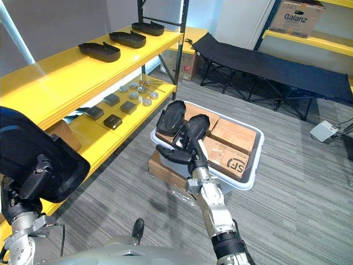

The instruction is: Walk over and take three plastic housings, then place them on the shelf

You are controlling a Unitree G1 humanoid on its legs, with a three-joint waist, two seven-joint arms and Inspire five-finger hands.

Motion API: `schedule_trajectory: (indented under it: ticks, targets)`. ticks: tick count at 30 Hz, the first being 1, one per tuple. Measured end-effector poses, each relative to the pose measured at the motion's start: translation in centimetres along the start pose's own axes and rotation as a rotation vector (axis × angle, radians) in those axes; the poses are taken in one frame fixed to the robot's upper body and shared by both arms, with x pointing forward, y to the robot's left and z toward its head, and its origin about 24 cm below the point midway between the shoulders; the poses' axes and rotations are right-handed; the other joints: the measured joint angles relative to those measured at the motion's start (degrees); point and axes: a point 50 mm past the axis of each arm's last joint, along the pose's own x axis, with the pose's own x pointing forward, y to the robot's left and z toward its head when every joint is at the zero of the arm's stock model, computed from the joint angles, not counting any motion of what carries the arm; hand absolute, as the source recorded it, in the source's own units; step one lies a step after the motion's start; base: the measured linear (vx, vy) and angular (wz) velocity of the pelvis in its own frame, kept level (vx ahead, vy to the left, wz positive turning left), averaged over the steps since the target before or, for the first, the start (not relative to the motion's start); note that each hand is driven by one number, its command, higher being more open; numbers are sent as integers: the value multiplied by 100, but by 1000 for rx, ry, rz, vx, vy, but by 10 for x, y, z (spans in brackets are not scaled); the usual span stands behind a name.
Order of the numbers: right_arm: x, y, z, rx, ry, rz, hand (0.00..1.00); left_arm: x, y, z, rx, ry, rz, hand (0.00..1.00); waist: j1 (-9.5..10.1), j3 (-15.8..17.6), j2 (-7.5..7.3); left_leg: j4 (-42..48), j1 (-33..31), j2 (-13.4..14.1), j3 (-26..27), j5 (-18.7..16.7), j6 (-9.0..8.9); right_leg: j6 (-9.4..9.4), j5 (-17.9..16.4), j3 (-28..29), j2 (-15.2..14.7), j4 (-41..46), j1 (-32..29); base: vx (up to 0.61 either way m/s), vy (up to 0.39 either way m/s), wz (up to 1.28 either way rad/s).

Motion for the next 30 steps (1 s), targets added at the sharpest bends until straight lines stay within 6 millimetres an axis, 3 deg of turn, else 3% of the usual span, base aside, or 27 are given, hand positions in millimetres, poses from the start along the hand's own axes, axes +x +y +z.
schedule_trajectory:
  ticks: [2,6,7,8,9,10,11,12,14,17,20,24,25,27,28,29,30]
  targets:
    - [-11,-2,-13,3,53,-9,100,2,-14,-2,-25,3,-78,0,-73,105,29,16,-151,79,366,-13,21,19,-92,-422,31,79,86,-88,5,97]
    - [-14,-4,-15,-3,59,-15,100,4,-29,-3,-46,1,-193,0,-142,372,228,23,-249,183,1072,-20,56,56,-270,-724,-13,201,186,-117,67,81]
    - [-14,-5,-15,-6,53,-14,100,4,-34,-3,-47,2,-236,0,-131,434,206,124,-327,190,1279,-109,44,45,-285,-733,-114,199,156,-55,100,34]
    - [-14,-4,-14,-5,45,-8,100,4,-36,-2,-46,0,-282,0,-124,440,273,537,-457,179,1349,-141,269,99,-329,-715,-249,352,127,0,77,19]
    - [-14,-5,-13,-7,38,-5,100,4,-37,-2,-45,-2,-310,0,-131,452,327,692,-471,163,1352,-122,311,140,-400,-671,-290,497,130,40,54,3]
    - [-15,-5,-13,-6,36,-5,100,6,-42,0,-35,-8,-375,0,-163,463,305,814,-473,105,1352,-180,499,200,-532,-543,-392,745,118,55,58,18]
    - [-17,-6,-13,-7,27,-6,100,10,-50,3,-22,-21,-455,0,-226,427,239,804,-478,-25,1265,-214,516,85,-674,-195,-419,915,30,49,93,77]
    - [-20,-12,-10,-22,-3,-19,100,18,-70,10,-10,-57,-619,0,-400,417,188,767,-535,-237,983,-199,544,-152,-899,474,-427,1182,-108,44,91,99]
    - [-20,-18,-8,-25,-13,-41,100,24,-99,17,1,-87,-824,0,-532,425,144,630,-525,-438,761,-148,551,-274,-1044,1258,-462,1484,-235,23,79,96]
    - [-20,-16,-6,-29,-20,-30,100,22,-126,21,-4,-105,-996,0,-559,442,105,475,-545,-499,710,62,564,-195,-1218,1472,-441,1456,-277,6,-16,28]
    - [-21,-13,-9,-55,-8,-4,100,19,-129,13,-6,-64,-1013,0,-599,499,179,385,-589,-400,734,269,533,-7,-1275,1500,-306,1284,-287,-54,-120,-6]
    - [-24,-21,-3,-107,-11,18,100,17,-123,1,2,9,-971,0,-614,626,315,378,-636,-150,747,300,390,-40,-1361,1618,-69,1415,-458,-108,-94,-14]
    - [-26,-23,-1,-120,-15,24,100,15,-119,-2,-11,29,-952,0,-628,641,320,378,-641,-115,739,252,312,-98,-1447,1618,-56,1495,-502,-72,-62,3]
    - [-27,-25,1,-131,-19,35,100,14,-116,-4,-31,48,-925,0,-622,674,264,430,-660,-122,816,-78,-76,-127,-1457,1608,-130,1469,-496,-26,-30,7]
    - [-26,-23,4,-121,-34,38,100,15,-115,-4,-31,45,-916,0,-604,786,108,769,-745,-151,915,-232,128,-133,-1460,1595,-249,1471,-486,15,-2,4]
    - [-26,-23,5,-113,-39,44,100,14,-113,-5,-30,53,-908,0,-558,769,202,1270,-720,-158,873,-322,308,-122,-1495,1591,-245,1480,-406,35,3,7]
    - [-26,-22,5,-101,-41,44,100,14,-113,-6,-29,56,-906,0,-573,786,159,1337,-735,-207,859,-362,429,-100,-1526,1582,-264,1488,-360,73,-8,8]
